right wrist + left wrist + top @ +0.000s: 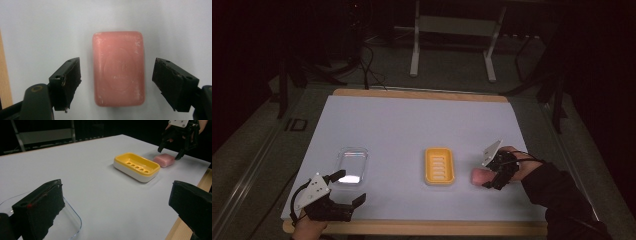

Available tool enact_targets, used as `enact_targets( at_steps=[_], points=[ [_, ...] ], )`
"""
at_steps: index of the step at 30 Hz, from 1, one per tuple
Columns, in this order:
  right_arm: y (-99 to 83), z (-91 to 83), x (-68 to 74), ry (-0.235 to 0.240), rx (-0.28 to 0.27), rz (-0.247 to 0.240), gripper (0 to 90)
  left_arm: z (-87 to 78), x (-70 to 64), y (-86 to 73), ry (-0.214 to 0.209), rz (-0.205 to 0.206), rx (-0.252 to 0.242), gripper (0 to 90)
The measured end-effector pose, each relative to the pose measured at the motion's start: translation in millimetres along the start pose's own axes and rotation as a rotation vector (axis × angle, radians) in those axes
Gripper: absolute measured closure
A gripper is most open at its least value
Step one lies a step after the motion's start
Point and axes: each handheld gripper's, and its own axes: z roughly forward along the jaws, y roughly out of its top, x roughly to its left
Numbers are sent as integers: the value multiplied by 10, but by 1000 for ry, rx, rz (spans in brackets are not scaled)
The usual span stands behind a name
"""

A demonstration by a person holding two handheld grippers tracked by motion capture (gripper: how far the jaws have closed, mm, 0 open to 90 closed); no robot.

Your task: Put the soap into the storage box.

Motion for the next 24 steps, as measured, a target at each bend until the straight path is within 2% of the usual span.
enact_targets(
  at_steps=[14,24],
  points=[
    [2,164,-33,14,-19,-16,263,7,-2,-3,0,5,7,2],
    [-23,255,-33,26,35,-9,306,16,-5,-6,0,9,14,2]
  ],
)
